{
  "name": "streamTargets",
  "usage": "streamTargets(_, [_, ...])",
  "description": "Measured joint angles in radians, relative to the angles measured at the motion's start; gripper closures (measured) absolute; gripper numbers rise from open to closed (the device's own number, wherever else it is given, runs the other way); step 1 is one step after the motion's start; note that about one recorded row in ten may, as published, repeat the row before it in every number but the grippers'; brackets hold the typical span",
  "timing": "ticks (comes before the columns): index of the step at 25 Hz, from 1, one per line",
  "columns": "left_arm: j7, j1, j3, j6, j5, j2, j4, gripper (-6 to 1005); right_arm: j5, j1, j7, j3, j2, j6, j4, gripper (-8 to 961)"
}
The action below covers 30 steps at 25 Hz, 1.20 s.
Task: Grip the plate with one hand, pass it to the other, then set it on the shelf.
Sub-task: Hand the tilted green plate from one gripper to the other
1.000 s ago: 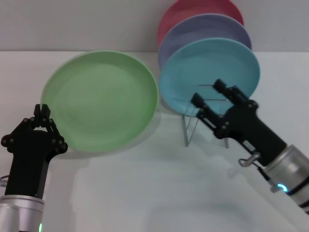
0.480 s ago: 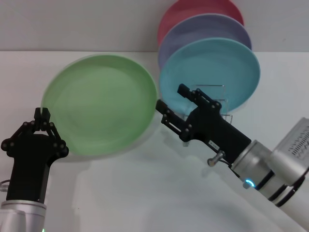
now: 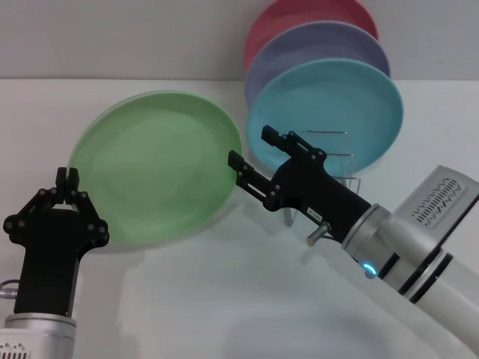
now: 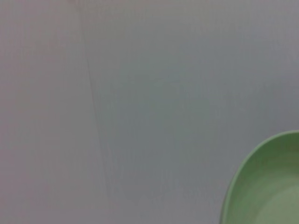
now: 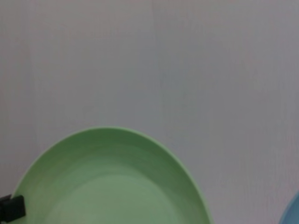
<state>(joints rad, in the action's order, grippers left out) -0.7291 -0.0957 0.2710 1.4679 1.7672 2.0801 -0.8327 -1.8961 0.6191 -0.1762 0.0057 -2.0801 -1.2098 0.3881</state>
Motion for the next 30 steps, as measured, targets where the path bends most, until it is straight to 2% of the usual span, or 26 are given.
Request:
streamTargets(10, [-0.085, 0.007, -0.003, 0.011, -0.013, 0.0, -0.026, 963, -0.012, 0.034, 0.038, 0.02, 0.0, 0.065, 0.005, 348])
streamTargets(19, [-0.09, 0.002, -0.018, 0.019, -0.006, 0.0, -0.014, 962, -0.012, 0.065, 0.051, 0.022, -0.003, 0.096, 0.012, 371])
streamTargets(24, [-0.117, -0.002, -0.025, 0.022, -0.005, 0.0, -0.013, 961, -0.012, 0.071, 0.052, 0.022, -0.003, 0.1, 0.008, 610])
streamTargets(30, [-0.128, -0.005, -0.026, 0.022, -0.008, 0.0, -0.015, 961, -0.012, 0.074, 0.052, 0.022, -0.003, 0.101, 0.006, 732])
